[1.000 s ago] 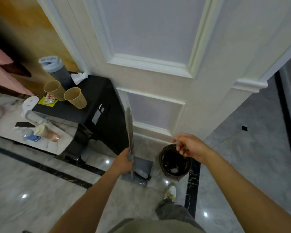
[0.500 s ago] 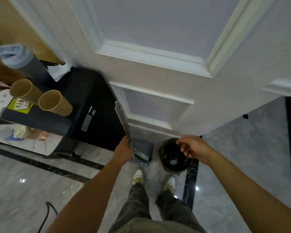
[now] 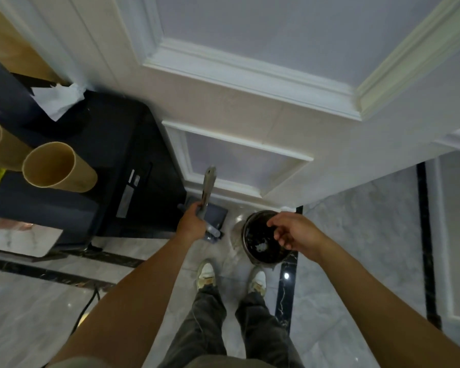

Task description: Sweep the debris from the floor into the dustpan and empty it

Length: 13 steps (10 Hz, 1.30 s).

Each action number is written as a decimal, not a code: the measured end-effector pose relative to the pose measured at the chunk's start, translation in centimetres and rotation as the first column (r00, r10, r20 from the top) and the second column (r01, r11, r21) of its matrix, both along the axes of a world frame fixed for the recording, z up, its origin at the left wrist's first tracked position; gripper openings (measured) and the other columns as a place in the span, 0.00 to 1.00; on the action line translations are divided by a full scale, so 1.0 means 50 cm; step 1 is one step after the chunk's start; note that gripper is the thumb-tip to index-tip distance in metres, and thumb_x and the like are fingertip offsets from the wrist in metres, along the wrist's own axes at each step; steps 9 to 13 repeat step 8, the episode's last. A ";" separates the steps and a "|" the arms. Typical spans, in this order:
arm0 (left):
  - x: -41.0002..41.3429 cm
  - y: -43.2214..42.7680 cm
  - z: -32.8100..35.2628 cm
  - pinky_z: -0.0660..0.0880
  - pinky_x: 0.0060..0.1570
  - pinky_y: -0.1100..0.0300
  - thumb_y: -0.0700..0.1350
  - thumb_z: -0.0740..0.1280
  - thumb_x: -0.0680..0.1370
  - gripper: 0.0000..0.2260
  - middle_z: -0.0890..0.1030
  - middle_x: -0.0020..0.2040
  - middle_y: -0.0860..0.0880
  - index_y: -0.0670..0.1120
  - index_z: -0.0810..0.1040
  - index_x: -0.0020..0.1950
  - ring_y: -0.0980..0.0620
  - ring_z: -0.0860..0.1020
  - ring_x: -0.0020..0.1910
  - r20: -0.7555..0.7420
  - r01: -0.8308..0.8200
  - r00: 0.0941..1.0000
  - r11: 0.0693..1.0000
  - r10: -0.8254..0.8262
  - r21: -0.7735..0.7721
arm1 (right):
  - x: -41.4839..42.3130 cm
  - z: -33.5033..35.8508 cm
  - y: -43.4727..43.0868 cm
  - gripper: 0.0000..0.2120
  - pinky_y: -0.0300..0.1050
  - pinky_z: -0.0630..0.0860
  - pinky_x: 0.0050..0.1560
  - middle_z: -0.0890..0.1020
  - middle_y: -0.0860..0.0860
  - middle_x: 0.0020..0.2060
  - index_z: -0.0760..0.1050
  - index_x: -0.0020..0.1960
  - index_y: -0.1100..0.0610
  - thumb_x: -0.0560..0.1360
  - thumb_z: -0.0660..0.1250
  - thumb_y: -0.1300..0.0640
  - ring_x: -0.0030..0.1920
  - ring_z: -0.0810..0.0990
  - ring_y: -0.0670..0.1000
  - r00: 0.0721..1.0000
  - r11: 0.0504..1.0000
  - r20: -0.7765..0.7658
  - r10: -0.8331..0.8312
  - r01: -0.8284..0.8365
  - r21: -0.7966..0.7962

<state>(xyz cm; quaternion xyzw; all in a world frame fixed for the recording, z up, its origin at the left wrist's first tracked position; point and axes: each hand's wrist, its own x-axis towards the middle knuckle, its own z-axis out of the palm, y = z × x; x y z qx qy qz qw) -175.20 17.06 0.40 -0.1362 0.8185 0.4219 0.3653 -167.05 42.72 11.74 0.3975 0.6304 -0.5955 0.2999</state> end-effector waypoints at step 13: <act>0.047 -0.049 0.107 0.71 0.63 0.53 0.46 0.66 0.81 0.26 0.73 0.72 0.39 0.45 0.64 0.78 0.39 0.74 0.69 -0.055 0.021 0.998 0.999 -0.023 -0.032 | 0.130 0.082 -0.024 0.13 0.43 0.77 0.33 0.83 0.59 0.41 0.79 0.59 0.63 0.79 0.67 0.56 0.32 0.79 0.52 0.991 0.998 -0.123 -0.051 0.045 -0.050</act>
